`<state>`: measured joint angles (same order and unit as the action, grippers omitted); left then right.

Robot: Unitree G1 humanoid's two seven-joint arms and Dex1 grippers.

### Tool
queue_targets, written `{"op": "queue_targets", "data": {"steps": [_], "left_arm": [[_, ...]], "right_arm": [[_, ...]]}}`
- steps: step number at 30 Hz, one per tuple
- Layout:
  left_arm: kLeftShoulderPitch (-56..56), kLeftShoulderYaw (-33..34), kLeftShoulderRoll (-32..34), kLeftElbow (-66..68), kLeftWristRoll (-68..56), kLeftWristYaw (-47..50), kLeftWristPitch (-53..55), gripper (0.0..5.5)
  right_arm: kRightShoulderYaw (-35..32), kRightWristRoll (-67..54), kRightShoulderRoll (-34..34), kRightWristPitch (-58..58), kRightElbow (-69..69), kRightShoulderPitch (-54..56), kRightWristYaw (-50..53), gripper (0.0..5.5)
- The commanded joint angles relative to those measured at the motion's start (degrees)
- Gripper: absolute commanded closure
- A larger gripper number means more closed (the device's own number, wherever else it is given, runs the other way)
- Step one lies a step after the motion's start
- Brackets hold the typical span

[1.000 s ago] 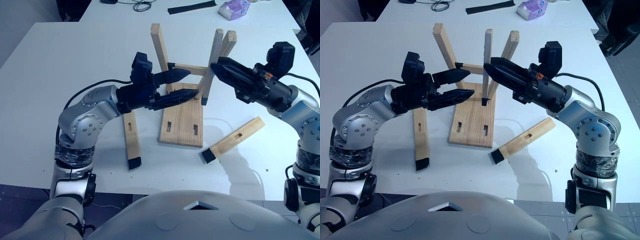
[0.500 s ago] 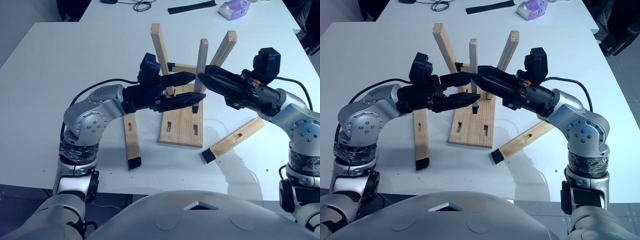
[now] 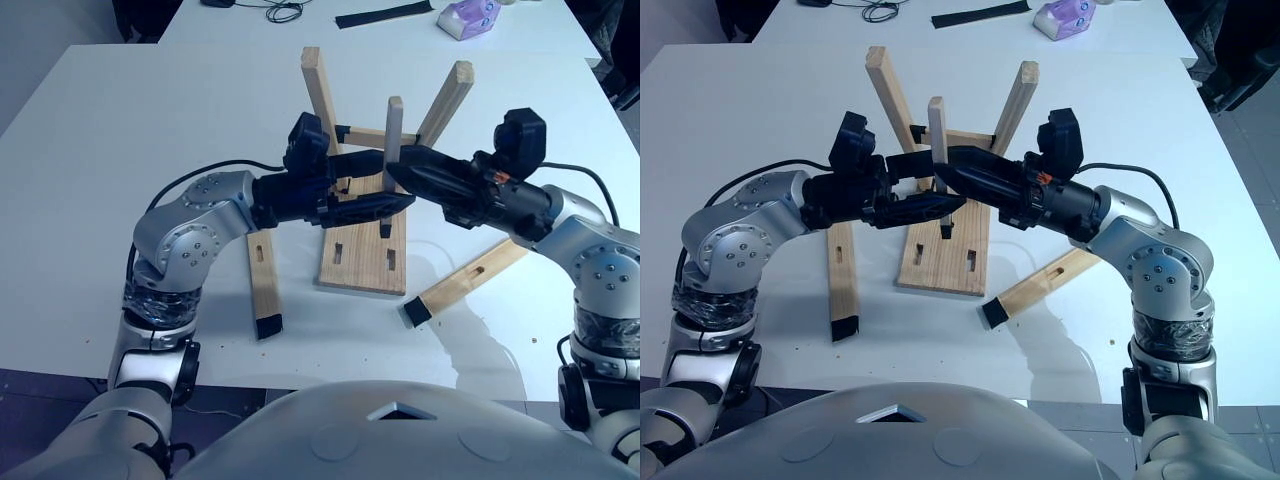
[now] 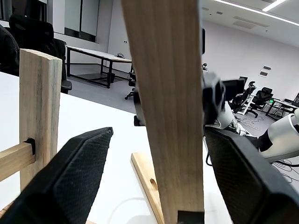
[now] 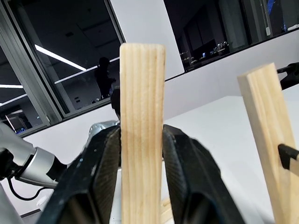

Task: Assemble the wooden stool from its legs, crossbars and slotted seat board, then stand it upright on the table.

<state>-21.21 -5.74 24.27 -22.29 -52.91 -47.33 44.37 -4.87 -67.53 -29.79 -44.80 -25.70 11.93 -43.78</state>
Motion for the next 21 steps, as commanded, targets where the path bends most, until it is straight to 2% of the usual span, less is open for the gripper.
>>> {"op": "queue_targets", "data": {"steps": [1,16,21], "left_arm": [[-1.2,0.7,0.8,0.3,-0.5,-0.8,0.9,1.90],[-0.8,1.0,0.9,-0.1,-1.3,-2.7,1.4,4.13],[-0.9,1.3,0.9,0.1,-1.4,-2.8,1.6,4.18]], "right_arm": [[0.5,2.3,-1.2,0.4,-0.5,-0.9,-1.5,4.17],[1.1,4.2,-1.2,0.7,-0.5,-1.4,-3.5,4.17],[1.3,4.7,-2.1,0.7,-0.3,-1.8,-4.7,4.17]]}}
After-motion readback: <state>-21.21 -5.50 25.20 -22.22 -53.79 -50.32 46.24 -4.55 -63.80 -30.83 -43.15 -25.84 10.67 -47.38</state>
